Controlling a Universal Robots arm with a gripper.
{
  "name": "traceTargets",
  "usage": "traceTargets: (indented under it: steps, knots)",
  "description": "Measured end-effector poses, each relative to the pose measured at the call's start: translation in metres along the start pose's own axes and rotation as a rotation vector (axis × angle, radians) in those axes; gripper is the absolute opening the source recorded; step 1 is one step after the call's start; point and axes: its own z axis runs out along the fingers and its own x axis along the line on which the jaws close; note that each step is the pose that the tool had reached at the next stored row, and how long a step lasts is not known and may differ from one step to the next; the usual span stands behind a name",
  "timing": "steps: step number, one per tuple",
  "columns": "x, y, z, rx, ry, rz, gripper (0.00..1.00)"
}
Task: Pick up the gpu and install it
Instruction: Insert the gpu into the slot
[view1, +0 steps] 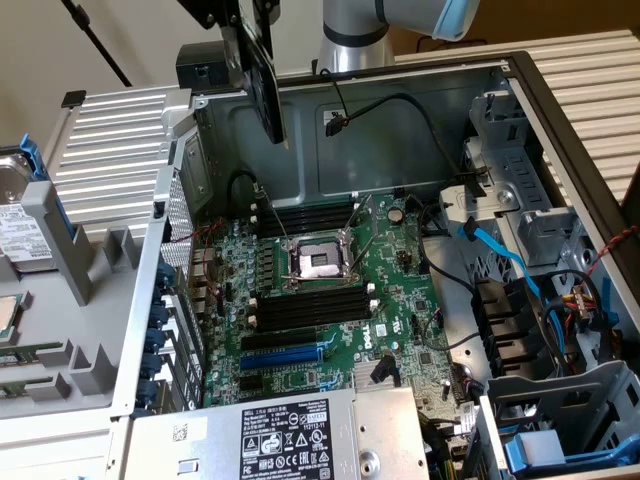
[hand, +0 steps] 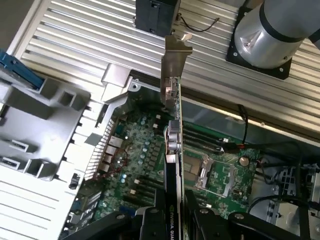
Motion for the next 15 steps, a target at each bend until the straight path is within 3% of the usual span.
traceTargets:
  steps: [5, 12, 15]
  knots:
    - [0.0000, 0.0000, 0.0000, 0.0005, 0.0176, -0.078, 0.26]
    - [0.0008, 0.0004, 0.0000, 0.0095, 0.0449, -0.185, 0.26]
    - [0.0008, 0.0008, -0.0014, 0.0076, 0.0528, -0.224, 0.26]
